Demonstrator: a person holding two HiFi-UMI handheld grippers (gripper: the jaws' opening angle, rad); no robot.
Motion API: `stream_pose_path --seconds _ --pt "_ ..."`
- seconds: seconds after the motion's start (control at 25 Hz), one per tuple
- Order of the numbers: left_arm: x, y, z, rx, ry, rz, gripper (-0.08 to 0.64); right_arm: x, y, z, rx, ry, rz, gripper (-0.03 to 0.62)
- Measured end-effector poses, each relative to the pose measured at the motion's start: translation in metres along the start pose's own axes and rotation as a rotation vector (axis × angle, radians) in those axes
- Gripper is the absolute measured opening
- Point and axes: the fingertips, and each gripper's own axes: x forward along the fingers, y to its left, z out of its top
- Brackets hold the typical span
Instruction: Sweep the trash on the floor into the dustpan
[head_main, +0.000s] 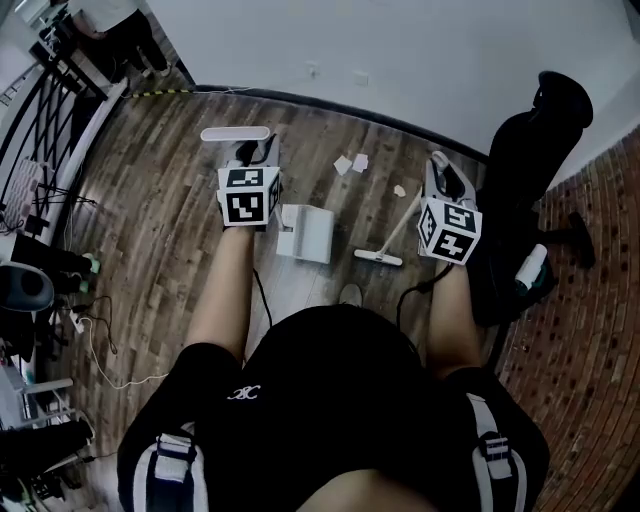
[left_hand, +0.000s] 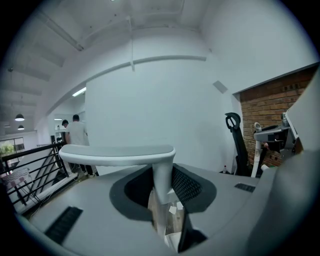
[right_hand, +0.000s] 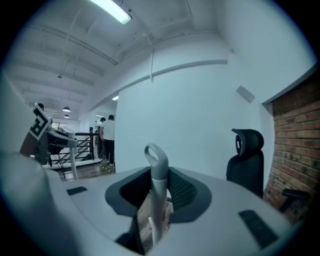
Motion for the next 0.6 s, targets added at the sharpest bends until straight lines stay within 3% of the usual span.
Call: stream_pose_path --seconds 0.32,0.6 --pt "0.083 0.016 0.042 -0.057 -0.031 0.064 0.107 0.082 -0.04 0.008 -0.052 0.012 0.06 0.112" --pt "0.147 0.016 0.055 -0.051 -0.021 0.066 0.107 0.136 -0.066 0.013 -0.092 0.024 0.033 0.112"
